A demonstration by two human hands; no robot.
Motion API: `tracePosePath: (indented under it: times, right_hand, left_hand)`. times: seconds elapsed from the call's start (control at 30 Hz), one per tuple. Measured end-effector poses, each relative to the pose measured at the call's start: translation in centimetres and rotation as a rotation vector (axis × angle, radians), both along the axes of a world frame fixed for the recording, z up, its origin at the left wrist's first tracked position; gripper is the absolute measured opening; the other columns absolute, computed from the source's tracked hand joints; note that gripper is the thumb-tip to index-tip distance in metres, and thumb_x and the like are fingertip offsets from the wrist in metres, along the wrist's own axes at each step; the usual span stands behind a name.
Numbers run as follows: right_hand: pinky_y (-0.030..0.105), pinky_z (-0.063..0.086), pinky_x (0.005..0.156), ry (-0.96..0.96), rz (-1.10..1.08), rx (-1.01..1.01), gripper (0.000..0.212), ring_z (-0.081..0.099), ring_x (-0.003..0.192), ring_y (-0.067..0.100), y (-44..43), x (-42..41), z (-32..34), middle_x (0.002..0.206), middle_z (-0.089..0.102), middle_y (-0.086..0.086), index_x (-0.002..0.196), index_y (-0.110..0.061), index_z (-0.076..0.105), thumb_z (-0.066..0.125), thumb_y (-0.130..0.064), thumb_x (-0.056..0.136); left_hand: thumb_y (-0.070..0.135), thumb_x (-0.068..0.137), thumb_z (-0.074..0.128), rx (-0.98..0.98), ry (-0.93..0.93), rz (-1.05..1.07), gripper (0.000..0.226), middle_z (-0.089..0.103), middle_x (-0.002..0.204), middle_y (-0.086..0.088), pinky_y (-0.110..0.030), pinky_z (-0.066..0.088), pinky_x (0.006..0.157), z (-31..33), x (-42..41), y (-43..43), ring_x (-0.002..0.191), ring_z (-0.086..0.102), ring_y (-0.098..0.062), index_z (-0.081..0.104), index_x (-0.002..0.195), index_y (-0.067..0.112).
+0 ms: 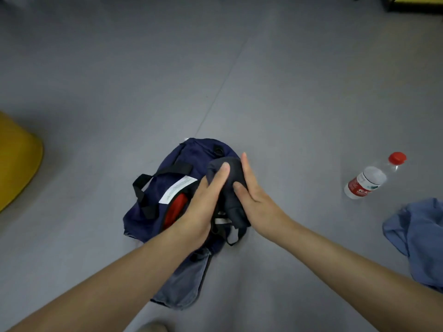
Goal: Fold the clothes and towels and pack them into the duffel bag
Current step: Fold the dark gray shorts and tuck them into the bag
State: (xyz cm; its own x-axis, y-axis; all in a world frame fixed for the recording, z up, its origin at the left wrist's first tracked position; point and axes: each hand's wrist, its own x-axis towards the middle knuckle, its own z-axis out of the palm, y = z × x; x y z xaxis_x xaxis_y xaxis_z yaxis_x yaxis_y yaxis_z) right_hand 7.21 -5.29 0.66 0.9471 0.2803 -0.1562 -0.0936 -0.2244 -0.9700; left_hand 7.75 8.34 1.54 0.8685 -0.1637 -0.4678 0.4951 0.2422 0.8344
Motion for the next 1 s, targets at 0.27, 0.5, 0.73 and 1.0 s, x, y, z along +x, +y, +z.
tracePosePath:
  times: [0.27, 0.5, 0.73, 1.0]
  right_hand:
    - [0.034, 0.049, 0.105, 0.365, 0.067, 0.184, 0.084, 0.06, 0.121, 0.003, 4.5, 3.0, -3.0, 0.143, 0.048, -0.024, 0.147, -0.062, 0.014, 0.07, -0.038, 0.089]
    - [0.039, 0.051, 0.104, 0.298, -0.051, 0.047, 0.098, 0.054, 0.128, 0.007, 6.6, 3.1, -9.3, 0.148, 0.045, -0.014, 0.134, -0.077, 0.021, 0.084, -0.047, 0.066]
    - [0.032, 0.043, 0.11, 0.202, -0.191, -0.152, 0.098, 0.042, 0.138, 0.008, 4.9, 3.3, -13.0, 0.157, 0.033, -0.015, 0.154, -0.053, 0.009, 0.076, -0.025, 0.087]
    - [0.029, 0.037, 0.107, 0.105, -0.113, -0.412, 0.099, 0.04, 0.14, 0.017, 3.8, 1.9, -13.8, 0.156, 0.036, -0.005, 0.152, -0.056, 0.002, 0.073, -0.031, 0.089]
  left_hand:
    - [0.043, 0.091, 0.069, 0.029, 0.076, 0.125, 0.04, 0.076, 0.111, -0.002, -0.045, 0.058, 0.093, -4.3, -0.3, 6.9, 0.103, 0.073, -0.022, 0.066, 0.126, 0.024]
    - [0.047, 0.099, 0.057, 0.4, -0.167, 0.025, 0.039, 0.073, 0.118, 0.008, -0.028, 0.053, 0.096, -10.6, 0.1, 10.2, 0.11, 0.067, -0.006, 0.064, 0.132, 0.025]
    - [0.034, 0.104, 0.05, 0.966, -0.036, -0.402, 0.063, 0.045, 0.154, -0.008, -0.036, 0.038, 0.111, -17.2, -0.2, 11.1, 0.138, 0.044, -0.03, 0.02, 0.158, 0.03]
    - [0.037, 0.102, 0.049, 1.091, -0.079, -0.536, 0.061, 0.054, 0.147, -0.002, -0.037, 0.042, 0.106, -19.9, -2.4, 10.8, 0.132, 0.051, -0.028, 0.024, 0.157, 0.038]
